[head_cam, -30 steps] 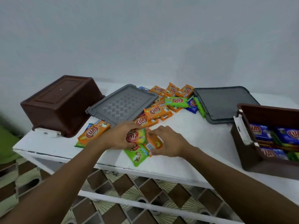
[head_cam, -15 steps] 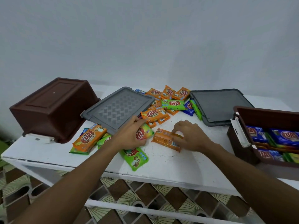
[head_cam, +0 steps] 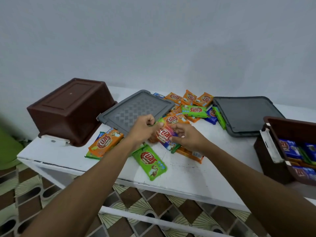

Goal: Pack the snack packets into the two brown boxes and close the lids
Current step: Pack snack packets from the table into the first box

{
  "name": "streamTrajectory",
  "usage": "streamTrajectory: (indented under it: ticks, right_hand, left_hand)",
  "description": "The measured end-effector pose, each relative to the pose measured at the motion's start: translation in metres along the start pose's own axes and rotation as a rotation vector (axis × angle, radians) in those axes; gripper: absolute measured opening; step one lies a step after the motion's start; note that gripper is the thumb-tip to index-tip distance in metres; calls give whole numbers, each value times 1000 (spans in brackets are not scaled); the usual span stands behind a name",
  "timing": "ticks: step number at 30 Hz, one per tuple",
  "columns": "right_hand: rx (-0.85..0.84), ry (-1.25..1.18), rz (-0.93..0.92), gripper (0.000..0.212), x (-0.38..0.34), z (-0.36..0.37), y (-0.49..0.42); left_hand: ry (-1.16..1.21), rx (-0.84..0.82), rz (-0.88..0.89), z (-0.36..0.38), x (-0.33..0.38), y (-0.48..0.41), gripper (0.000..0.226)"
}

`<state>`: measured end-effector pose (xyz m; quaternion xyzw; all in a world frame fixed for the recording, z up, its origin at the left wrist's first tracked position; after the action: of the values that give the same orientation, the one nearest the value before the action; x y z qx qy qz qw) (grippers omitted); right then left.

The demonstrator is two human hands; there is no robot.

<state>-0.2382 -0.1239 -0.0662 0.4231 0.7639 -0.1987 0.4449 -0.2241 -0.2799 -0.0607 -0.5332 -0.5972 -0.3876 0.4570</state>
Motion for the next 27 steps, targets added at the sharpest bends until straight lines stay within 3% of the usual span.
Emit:
streamTrajectory:
  ticks: [4, 6, 11, 13, 15, 20, 27]
  right_hand:
    - [7, 55, 58, 25, 7, -15, 3]
    - [20, 132, 138, 30, 18, -25, 6]
    - [63, 345, 197, 40, 39, -32, 10]
    - [76, 394, 202, 49, 39, -30, 10]
    - [51, 473, 191, 66, 33, -24, 10]
    - [-52, 632, 105, 86, 11, -4, 12]
    - [-60, 841, 63, 89, -4, -17, 27]
  left_hand:
    - [-377, -1, 180, -21, 11, 7, 27]
    - [-675, 69, 240, -39, 13, 13, 31]
    - [-1089, 100, -86, -86, -29, 31, 74]
    - [-1118, 140, -185, -103, -43, 42, 82]
    - [-1116, 181, -208, -115, -46, 50, 75]
    - [-978, 252, -24, -116, -29, 60, 55]
    - [-792, 209, 233, -68, 19, 63, 78]
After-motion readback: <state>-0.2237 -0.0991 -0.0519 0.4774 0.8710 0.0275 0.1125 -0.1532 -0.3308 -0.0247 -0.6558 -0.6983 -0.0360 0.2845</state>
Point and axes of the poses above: each hand's wrist, its own y-axis away from the middle knuckle, its own z-axis out of the palm, x = y × z, the point moved 10 cm from there along -y, towards the middle knuckle
